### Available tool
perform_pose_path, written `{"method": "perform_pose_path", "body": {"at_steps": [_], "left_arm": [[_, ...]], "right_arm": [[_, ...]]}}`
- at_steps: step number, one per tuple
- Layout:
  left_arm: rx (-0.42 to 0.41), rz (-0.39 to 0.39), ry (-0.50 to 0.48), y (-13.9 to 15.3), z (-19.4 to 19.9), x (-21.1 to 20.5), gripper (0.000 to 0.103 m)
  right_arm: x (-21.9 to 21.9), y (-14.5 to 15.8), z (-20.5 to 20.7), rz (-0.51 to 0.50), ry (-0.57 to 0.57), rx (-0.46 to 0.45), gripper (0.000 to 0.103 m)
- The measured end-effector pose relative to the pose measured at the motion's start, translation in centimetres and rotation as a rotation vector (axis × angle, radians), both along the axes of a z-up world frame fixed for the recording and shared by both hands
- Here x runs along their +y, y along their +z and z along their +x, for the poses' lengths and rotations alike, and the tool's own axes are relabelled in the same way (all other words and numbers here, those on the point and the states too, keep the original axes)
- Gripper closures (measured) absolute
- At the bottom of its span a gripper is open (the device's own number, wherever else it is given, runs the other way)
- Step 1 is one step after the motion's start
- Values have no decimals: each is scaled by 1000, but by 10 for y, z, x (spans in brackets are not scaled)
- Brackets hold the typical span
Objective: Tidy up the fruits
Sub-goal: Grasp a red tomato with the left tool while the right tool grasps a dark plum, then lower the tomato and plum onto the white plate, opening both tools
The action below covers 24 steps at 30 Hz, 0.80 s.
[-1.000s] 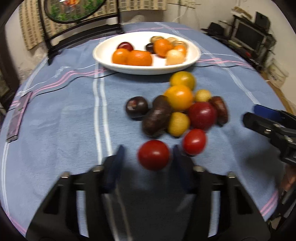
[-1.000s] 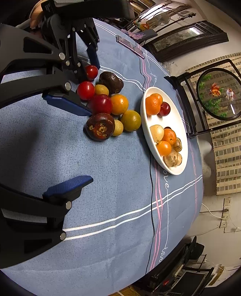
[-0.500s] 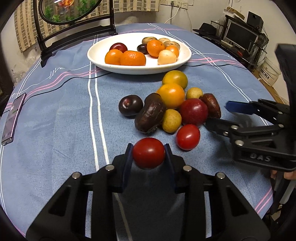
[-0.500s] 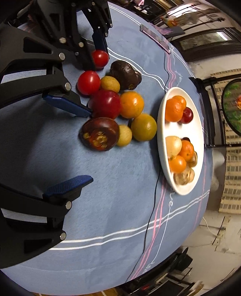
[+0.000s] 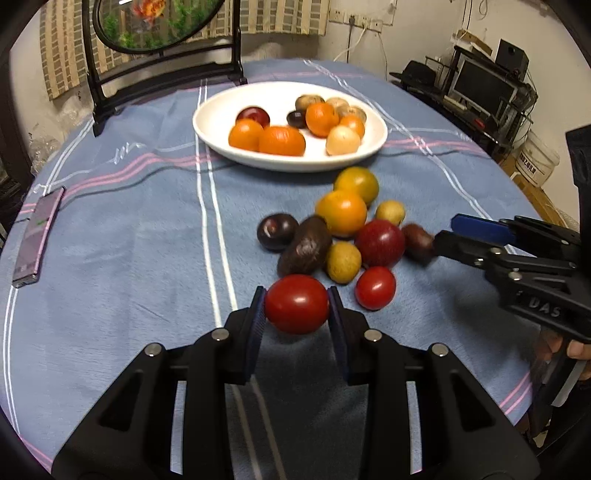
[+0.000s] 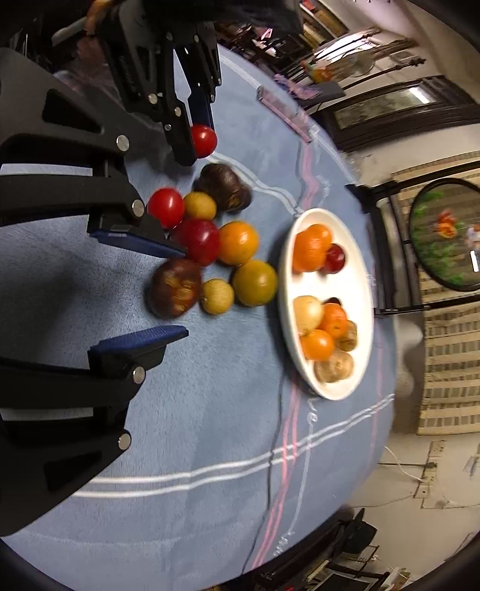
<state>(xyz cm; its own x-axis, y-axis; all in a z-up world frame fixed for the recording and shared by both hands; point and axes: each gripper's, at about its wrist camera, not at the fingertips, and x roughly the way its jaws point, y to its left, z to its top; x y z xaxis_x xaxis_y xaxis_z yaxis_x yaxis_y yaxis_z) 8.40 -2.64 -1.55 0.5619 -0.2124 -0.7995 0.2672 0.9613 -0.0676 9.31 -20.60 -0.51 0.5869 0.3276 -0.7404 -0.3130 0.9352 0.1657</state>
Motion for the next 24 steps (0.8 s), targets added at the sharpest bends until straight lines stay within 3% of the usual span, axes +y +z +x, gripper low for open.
{"method": "perform_pose_path", "body": {"at_steps": [5, 10, 14, 21, 24], "left_arm": [[-37, 6, -14, 15, -3, -3, 70], [-29, 8, -24, 12, -3, -6, 70], [-11, 2, -18, 7, 0, -4, 70], [6, -8, -2, 3, 3, 2, 70], [8, -9, -3, 2, 2, 2, 70]], "right_arm": [[-3, 11, -5, -4, 15, -36, 64], [15, -10, -1, -125, 62, 1, 58], [23, -23, 0, -166, 88, 37, 50], [36, -35, 12, -192, 86, 73, 50], [38, -35, 15, -205, 62, 61, 60]]}}
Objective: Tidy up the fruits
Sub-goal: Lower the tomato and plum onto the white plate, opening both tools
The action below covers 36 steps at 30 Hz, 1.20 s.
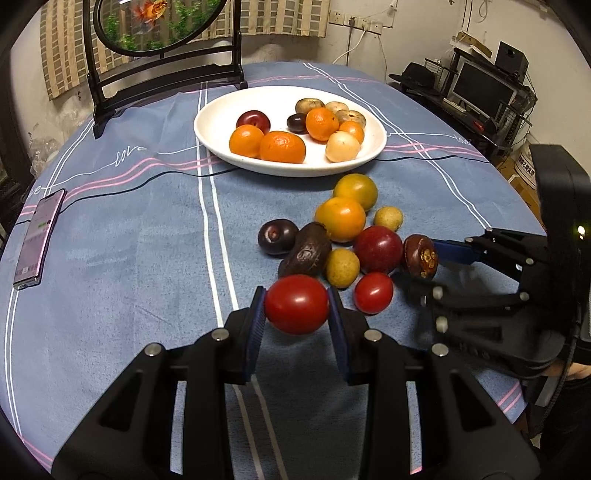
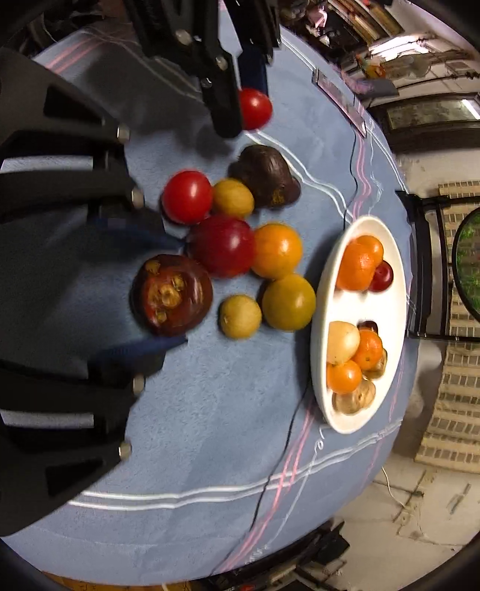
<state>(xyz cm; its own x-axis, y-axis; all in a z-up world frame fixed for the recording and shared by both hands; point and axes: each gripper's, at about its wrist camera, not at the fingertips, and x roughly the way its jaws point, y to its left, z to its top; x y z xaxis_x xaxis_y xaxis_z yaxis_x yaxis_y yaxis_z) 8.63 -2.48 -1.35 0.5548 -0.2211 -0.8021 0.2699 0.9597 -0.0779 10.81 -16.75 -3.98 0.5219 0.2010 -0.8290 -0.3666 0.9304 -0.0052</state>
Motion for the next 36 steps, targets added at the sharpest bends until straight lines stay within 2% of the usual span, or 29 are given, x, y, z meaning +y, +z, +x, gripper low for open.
{"method": "perform_pose_path", "body": {"at_steps": [7, 13, 17, 21, 26, 29, 36], "left_arm": [[-10, 4, 1, 5, 1, 0, 70], [-64, -4, -29, 34, 12, -7, 70], [-125, 1, -32, 61, 34, -15, 70], [-151, 12, -19, 74, 69, -26, 70], [-126, 62, 56, 65, 121, -28, 70], [-77, 58, 95, 51, 150, -24, 70], [-17, 47, 122, 28, 188, -17, 70]], "right_arm": [[-20, 19, -10, 57, -43, -54, 61], [-35, 56, -12, 127, -58, -152, 61], [-39, 82, 4, 171, -71, -205, 61], [-36, 98, 33, 195, -85, -236, 61], [-25, 90, 80, 203, -117, -219, 61], [-20, 76, 105, 200, -138, -179, 61], [-6, 46, 146, 185, -144, -84, 60]]}}
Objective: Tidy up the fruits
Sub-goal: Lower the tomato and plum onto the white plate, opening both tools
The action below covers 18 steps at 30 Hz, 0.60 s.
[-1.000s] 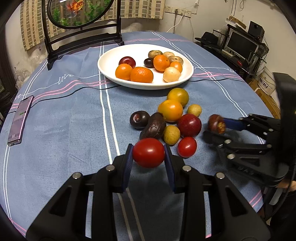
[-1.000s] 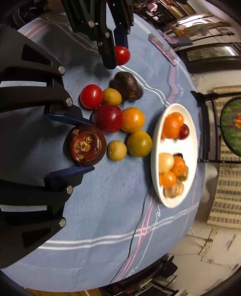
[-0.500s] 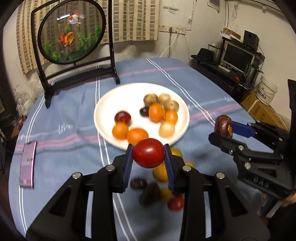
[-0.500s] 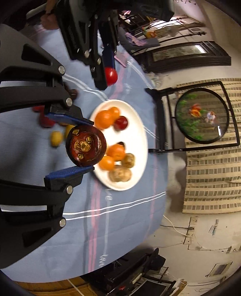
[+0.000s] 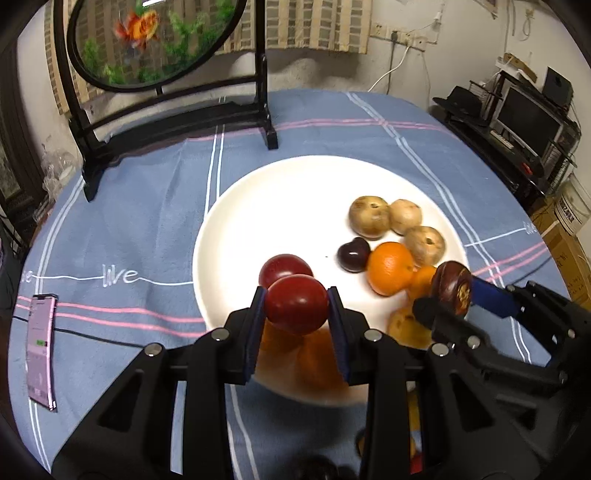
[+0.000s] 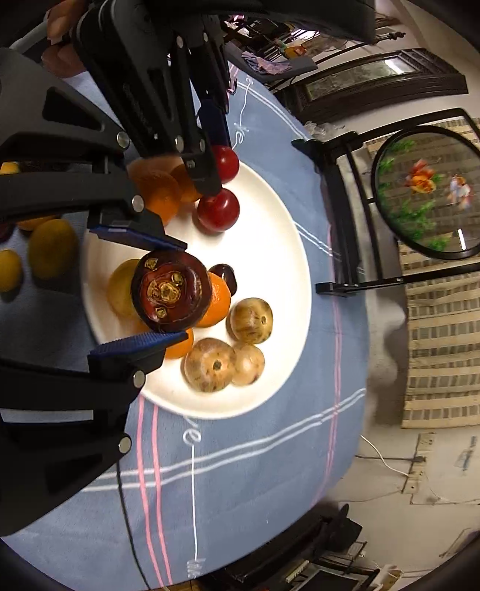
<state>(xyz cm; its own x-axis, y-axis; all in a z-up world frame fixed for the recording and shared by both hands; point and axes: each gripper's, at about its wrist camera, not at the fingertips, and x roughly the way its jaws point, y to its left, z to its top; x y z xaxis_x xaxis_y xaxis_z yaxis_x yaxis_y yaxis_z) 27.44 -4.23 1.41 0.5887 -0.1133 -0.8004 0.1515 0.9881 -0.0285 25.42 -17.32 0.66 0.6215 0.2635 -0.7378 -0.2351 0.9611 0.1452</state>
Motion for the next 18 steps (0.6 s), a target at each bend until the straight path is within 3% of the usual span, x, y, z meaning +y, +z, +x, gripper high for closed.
{"method": "perform_pose_path", "body": {"at_steps": [5, 7, 9, 10, 18], "left_arm": [[7, -24, 43, -12, 17, 5, 70], [-1, -36, 43, -12, 17, 5, 62], [-19, -35, 48, -9, 16, 4, 40], [-32, -32, 52, -6, 14, 4, 35], [-79, -67, 37, 16, -15, 9, 25]], "right_arm": [[6, -8, 11, -7, 1, 13, 58], [6, -10, 13, 24, 14, 23, 51], [5, -10, 11, 47, 16, 21, 50], [4, -9, 9, 48, 14, 17, 50], [-10, 10, -14, 61, -1, -12, 49]]}}
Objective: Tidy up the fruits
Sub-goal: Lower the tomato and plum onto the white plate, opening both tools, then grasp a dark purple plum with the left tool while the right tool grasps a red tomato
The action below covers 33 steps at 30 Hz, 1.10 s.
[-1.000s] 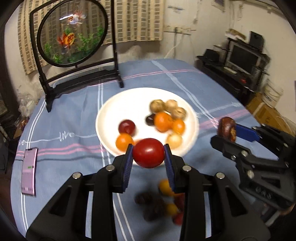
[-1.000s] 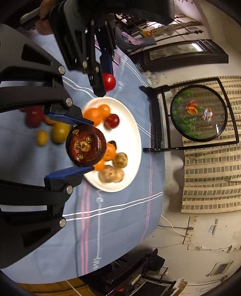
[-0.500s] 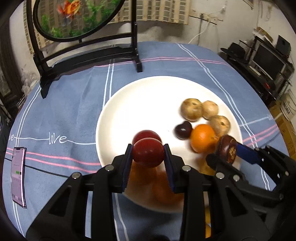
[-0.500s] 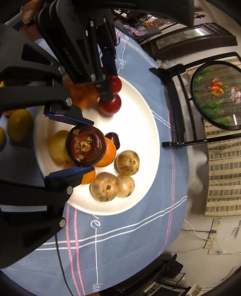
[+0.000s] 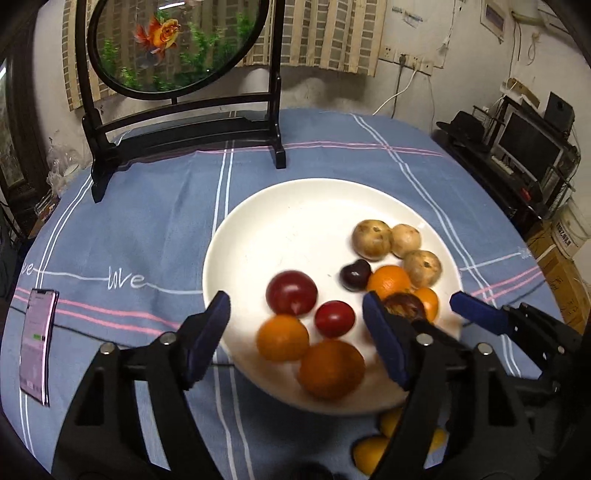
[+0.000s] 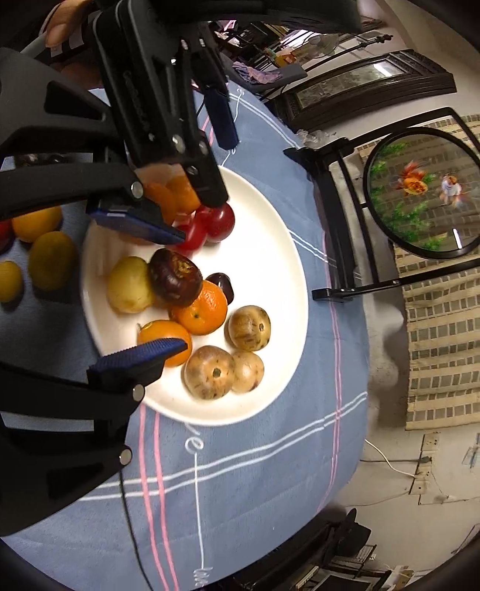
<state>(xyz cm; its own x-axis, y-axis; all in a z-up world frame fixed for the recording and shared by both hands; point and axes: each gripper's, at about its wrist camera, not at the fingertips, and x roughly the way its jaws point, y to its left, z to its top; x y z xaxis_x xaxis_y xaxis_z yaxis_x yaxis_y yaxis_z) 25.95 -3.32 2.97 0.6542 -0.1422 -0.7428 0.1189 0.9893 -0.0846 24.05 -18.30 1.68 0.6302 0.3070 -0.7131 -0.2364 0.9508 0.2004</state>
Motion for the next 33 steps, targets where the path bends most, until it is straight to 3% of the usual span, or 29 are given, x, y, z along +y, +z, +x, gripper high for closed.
{"method": "perform_pose_path", "body": {"at_steps": [5, 8, 11, 17, 25, 33], "left_arm": [[-22, 6, -22, 9, -30, 1, 24], [-40, 19, -33, 14, -50, 2, 22], [-58, 37, -44, 17, -75, 4, 22], [-64, 38, -50, 15, -114, 10, 21], [-10, 38, -70, -11, -146, 11, 21], [31, 100, -106, -42, -158, 6, 22]], "right_arm": [[-13, 8, -27, -6, -15, -16, 48], [-24, 14, -49, -12, -39, -36, 39], [-32, 16, -71, -62, -63, -65, 39], [-44, 4, -107, -56, -76, -38, 38], [-39, -26, -139, -50, -57, 40, 38], [-35, -37, -150, -62, -46, 60, 38]]}}
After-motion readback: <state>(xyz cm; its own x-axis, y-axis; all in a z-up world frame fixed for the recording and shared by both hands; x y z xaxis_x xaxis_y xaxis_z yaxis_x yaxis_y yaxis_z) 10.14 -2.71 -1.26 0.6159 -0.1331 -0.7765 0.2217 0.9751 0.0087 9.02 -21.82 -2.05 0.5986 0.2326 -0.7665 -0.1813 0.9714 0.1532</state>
